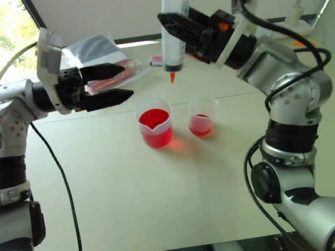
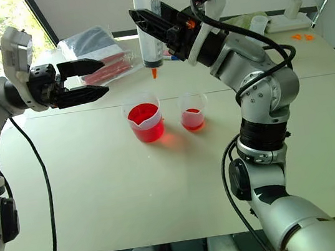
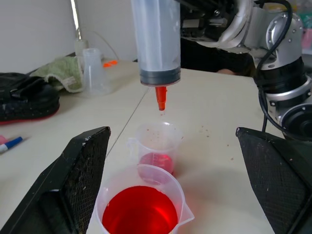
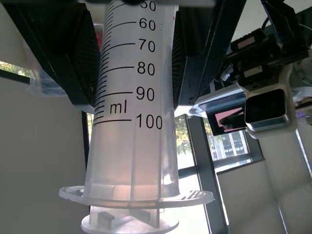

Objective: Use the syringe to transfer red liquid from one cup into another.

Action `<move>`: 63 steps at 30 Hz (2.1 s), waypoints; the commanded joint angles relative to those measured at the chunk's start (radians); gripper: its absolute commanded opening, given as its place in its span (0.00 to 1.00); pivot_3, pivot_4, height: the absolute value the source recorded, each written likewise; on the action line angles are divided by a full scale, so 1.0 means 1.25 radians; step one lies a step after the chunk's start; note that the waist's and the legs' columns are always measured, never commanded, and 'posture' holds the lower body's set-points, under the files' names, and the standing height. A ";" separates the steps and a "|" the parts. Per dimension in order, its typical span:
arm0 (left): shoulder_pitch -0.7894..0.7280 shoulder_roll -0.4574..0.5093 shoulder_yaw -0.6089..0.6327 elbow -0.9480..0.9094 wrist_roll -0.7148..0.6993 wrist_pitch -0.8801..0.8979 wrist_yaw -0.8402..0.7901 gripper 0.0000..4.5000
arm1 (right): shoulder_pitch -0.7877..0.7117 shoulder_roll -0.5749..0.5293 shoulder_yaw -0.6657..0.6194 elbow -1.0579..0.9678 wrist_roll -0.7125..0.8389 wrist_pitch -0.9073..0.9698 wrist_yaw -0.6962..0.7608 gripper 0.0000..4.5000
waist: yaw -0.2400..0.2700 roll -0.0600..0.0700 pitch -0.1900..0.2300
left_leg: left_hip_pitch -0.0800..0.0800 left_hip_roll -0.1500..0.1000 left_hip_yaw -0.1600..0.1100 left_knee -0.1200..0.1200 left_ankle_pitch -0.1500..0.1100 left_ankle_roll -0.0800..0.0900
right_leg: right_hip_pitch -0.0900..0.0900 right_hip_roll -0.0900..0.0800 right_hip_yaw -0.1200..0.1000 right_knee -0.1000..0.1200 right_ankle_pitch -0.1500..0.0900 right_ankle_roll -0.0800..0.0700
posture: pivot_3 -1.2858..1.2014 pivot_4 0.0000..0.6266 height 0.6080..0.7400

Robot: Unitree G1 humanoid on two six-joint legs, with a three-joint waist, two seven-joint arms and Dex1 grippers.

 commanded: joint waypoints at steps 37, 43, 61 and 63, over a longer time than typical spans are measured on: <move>-0.062 0.050 0.042 -0.036 0.000 0.053 -0.002 0.96 | 0.201 0.106 0.323 0.355 -0.273 -0.688 0.072 0.31 | -0.020 0.000 0.000 | 0.001 0.001 -0.001 -0.001 0.001 -0.001 | 0.000 0.000 0.000 0.001 0.000 0.000 | 0.52 0.24 0.78; -0.036 0.031 0.035 -0.042 0.007 0.057 0.012 0.96 | 0.216 0.104 0.333 0.355 -0.280 -0.694 0.073 0.31 | -0.020 0.000 0.000 | 0.001 0.001 -0.001 -0.001 0.001 -0.001 | 0.000 0.000 0.000 0.001 0.000 0.000 | 0.52 0.24 0.78; -0.029 -0.049 0.017 -0.029 0.036 0.075 0.119 0.96 | 0.222 0.098 0.341 0.352 -0.287 -0.693 0.080 0.31 | -0.020 0.000 0.000 | 0.001 0.000 -0.001 0.000 0.001 -0.001 | 0.000 0.000 0.000 0.001 0.000 0.000 | 0.52 0.24 0.78; -0.037 -0.067 0.025 -0.028 0.027 0.076 0.133 0.96 | 0.222 0.096 0.342 0.351 -0.288 -0.692 0.082 0.31 | -0.020 0.000 0.000 | 0.001 0.000 -0.001 0.000 0.001 -0.001 | 0.000 0.000 0.000 0.001 0.000 0.000 | 0.52 0.24 0.78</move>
